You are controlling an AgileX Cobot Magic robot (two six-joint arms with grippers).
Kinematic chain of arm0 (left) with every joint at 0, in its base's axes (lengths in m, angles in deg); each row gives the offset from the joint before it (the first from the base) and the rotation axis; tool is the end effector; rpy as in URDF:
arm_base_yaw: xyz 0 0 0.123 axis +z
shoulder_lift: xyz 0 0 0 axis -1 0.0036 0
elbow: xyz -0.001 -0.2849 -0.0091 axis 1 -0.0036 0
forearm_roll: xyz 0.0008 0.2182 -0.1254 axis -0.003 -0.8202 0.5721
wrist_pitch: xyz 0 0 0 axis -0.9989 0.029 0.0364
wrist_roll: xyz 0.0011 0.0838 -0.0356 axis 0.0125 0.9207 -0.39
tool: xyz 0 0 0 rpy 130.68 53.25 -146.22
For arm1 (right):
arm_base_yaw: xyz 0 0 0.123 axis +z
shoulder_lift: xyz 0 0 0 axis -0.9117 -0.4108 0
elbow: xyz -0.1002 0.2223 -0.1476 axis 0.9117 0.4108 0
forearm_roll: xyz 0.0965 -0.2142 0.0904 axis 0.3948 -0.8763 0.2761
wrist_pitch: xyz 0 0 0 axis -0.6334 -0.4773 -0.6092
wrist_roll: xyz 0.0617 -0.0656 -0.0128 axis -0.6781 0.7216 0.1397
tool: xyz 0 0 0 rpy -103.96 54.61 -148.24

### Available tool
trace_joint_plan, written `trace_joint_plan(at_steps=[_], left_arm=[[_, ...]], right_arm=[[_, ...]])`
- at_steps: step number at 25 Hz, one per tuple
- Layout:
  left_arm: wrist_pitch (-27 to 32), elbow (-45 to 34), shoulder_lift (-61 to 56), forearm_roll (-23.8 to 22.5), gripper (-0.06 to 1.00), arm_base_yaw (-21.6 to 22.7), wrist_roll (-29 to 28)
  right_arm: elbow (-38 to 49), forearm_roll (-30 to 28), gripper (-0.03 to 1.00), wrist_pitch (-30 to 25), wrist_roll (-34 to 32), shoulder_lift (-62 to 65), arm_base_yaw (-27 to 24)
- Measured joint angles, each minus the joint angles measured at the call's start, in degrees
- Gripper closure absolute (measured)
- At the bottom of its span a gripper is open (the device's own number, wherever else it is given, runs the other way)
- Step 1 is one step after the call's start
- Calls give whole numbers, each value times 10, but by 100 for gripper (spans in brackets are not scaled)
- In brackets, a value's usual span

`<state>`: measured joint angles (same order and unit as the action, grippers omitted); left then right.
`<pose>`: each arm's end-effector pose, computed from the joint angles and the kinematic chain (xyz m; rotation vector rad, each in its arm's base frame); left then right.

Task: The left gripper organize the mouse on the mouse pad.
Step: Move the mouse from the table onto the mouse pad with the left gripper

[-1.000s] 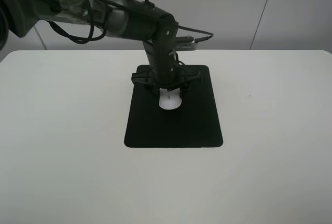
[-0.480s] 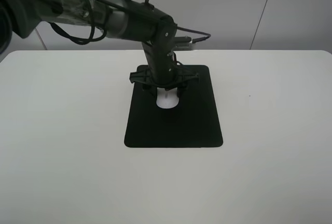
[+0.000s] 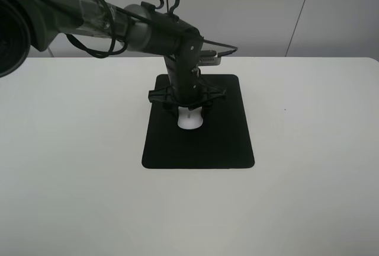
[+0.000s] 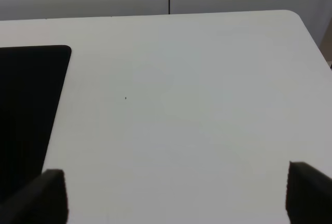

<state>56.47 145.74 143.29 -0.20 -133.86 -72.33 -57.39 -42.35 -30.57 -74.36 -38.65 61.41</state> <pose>0.3375 -0.3225 0.0960 0.0188 2.9469 -0.1968 -0.0081 -0.0037 0.2808 0.1122 2.0272 -0.0907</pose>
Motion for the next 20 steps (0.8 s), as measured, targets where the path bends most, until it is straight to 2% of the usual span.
trace_joint_plan(at_steps=[20], left_arm=[[5,2,0,18,32,1,-2]], right_arm=[[0,0,14,0,0,0,0]])
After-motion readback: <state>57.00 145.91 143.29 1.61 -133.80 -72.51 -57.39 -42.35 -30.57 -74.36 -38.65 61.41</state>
